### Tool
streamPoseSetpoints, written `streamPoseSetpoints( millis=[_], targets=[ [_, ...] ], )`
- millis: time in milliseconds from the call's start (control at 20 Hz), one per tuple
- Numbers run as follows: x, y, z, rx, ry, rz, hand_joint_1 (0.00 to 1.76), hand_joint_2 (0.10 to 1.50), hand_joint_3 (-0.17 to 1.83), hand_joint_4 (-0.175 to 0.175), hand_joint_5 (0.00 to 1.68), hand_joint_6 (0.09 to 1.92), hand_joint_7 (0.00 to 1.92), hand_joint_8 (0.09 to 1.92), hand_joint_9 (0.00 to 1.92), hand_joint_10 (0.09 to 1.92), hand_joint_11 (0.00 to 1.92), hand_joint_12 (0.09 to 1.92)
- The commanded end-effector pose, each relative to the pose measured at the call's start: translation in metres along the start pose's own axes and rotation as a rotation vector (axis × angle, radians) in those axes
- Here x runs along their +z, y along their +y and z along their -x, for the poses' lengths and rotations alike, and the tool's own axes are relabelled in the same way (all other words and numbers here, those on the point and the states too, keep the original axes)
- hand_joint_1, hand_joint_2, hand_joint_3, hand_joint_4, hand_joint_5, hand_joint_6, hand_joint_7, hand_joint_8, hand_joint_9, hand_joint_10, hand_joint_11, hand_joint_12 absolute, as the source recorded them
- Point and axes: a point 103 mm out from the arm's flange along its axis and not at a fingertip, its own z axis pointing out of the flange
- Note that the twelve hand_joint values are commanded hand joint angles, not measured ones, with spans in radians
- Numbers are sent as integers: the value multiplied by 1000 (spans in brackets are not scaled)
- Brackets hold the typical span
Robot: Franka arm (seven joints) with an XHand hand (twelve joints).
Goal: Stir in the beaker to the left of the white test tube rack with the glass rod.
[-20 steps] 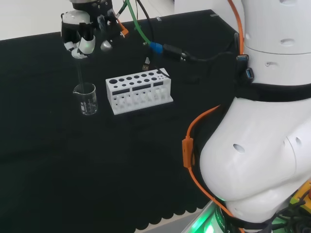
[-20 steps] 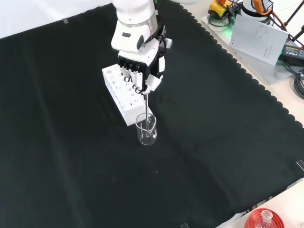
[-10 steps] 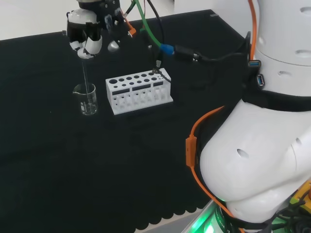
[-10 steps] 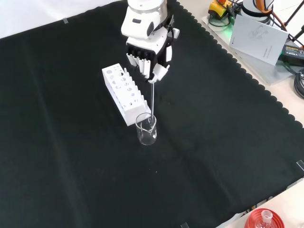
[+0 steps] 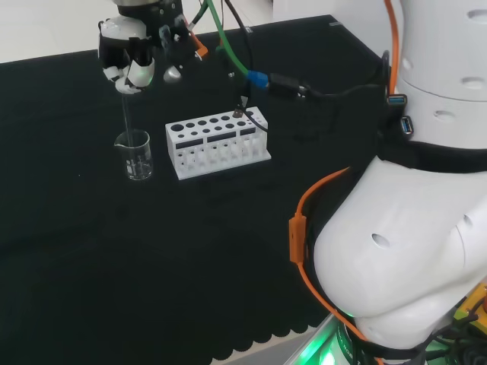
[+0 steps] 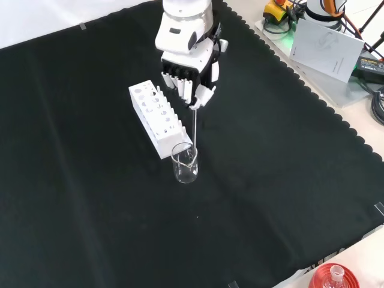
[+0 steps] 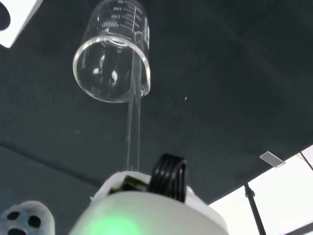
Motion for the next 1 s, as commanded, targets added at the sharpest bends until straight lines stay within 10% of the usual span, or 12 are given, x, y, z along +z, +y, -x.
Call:
streamPoseSetpoints(
  millis=[50,1000],
  targets=[
    [8,43,16,-18,15,-18,1317,565,887,-175,1095,936,1365,777,1814,87,1666,445],
    [6,17,82,87,15,1,1318,564,890,-175,1096,937,1366,776,1816,87,1666,443]
  ],
)
